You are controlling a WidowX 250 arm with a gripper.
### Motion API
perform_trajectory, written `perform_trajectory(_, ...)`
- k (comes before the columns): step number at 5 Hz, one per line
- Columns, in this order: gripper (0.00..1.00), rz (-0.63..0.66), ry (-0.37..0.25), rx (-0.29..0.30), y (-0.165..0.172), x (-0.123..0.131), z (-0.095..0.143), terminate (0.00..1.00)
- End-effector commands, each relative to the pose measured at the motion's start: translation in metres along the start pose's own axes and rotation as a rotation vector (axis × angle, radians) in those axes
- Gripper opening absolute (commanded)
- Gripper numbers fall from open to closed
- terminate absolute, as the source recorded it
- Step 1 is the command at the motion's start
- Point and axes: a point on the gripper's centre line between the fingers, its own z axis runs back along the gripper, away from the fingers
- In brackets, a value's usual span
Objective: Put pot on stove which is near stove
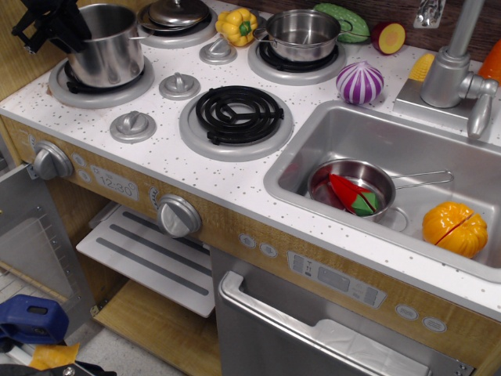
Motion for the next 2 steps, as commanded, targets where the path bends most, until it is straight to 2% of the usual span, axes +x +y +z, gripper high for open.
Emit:
perform_trajectory(1,1.0,-0.012,0.045,0.051,0.0066,-0.0064,0.0265,0.0)
perform_trajectory(2,1.0,-0.012,0.045,0.051,0.0066,-0.0064,0.0265,1.0)
